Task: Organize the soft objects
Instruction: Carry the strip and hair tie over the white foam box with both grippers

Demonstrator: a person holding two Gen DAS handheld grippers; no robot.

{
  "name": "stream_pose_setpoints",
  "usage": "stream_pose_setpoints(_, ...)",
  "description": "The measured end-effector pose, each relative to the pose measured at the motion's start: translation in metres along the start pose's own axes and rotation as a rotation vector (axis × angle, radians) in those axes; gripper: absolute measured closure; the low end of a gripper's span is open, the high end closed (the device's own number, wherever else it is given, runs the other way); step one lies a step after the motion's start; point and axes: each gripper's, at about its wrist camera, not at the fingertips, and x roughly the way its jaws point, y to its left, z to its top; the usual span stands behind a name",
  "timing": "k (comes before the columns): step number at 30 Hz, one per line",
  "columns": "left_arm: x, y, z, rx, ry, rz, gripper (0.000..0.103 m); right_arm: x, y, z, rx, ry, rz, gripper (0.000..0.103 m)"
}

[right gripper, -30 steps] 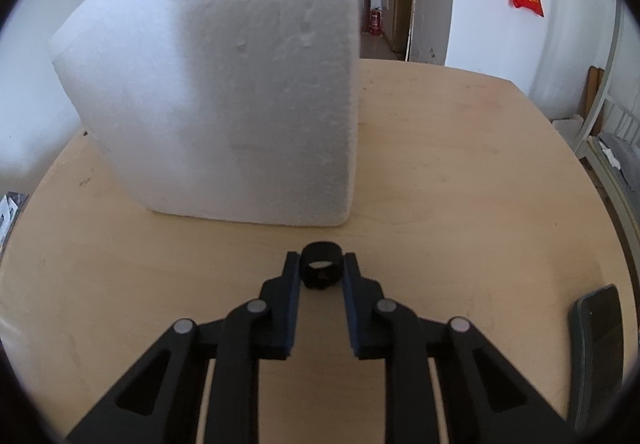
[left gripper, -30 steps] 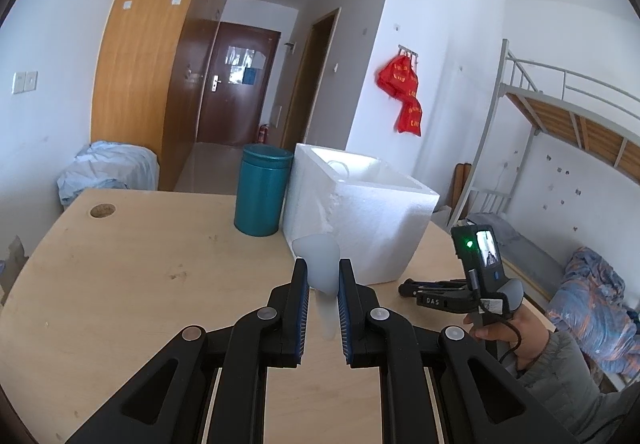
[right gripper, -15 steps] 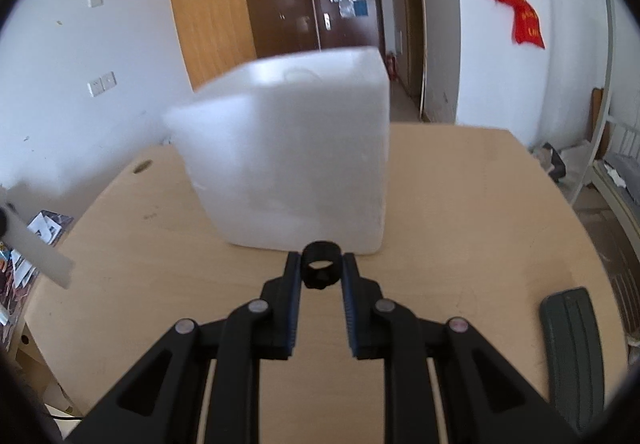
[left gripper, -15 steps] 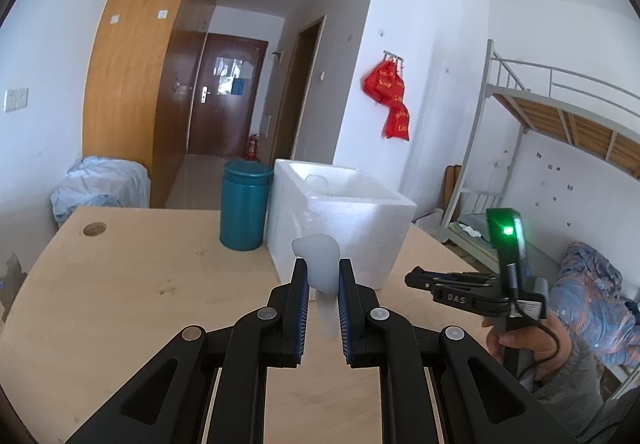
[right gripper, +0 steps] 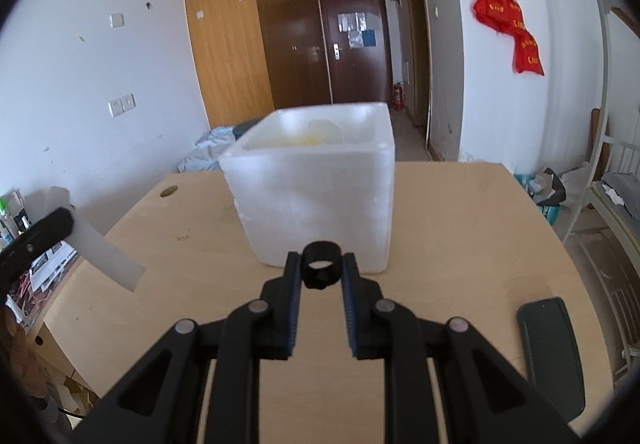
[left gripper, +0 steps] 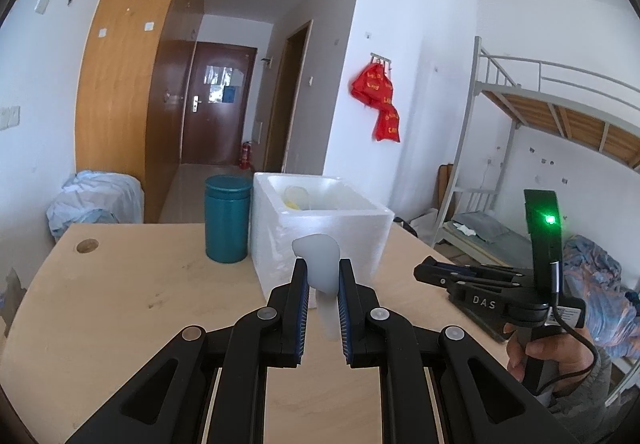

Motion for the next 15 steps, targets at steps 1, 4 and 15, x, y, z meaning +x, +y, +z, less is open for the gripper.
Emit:
stream_pose_setpoints(1,0.000,-0.001,0.001,0.004,-0.004,-0.001,0.088,-0.003,0.001,0.002,-0.002,-0.011,0.003,0.080)
stream_pose_setpoints(4,0.002,-0.006,0.008,0.016,-0.018,-0.014,0.088,-0.009,0.002,0.009,-0.011,-0.038,0.010,0.080)
stream_pose_setpoints(15,0.022,-0.024,0.052,0.067,-0.082,-0.077,0.088,-0.011,0.007,0.046,-0.041,-0.122,0.017,0.080)
